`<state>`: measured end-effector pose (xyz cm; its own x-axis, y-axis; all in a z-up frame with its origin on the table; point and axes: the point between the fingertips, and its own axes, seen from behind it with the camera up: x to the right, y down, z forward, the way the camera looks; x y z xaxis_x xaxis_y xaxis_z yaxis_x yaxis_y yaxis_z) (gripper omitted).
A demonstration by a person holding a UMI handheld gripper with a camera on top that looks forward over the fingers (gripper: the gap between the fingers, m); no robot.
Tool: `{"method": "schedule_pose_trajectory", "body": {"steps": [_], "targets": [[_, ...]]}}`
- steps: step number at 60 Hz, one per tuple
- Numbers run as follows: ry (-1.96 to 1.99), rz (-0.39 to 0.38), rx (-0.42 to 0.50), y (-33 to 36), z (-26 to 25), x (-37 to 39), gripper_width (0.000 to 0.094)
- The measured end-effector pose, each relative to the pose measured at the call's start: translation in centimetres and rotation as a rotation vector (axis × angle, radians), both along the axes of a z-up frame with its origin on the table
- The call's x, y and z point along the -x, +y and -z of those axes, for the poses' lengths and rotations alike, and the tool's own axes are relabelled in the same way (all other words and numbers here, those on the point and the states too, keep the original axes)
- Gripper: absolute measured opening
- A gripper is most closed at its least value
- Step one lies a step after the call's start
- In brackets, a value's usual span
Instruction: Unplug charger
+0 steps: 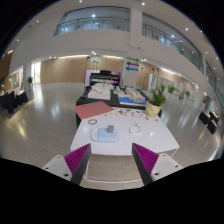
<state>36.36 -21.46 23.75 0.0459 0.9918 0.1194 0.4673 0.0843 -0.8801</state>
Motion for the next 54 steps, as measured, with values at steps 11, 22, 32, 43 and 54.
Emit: {"method": "schedule_pose_trajectory", "body": {"steps": [11, 22, 32, 43, 54], "targets": [[-0.009, -0.035, 0.02, 0.1, 4.9, 3.9, 0.0852], [0.02, -0.057, 0.04, 1.3, 10.1, 10.6, 0.0855], [0.064, -0.062, 0.061, 2.3, 13.7, 18.1, 0.0853], [0.088, -0.07, 0.072, 2.7, 16.8, 26.2, 0.0854], [0.075, -0.081, 0.075, 2.8, 19.3, 31.7, 0.0857]]}}
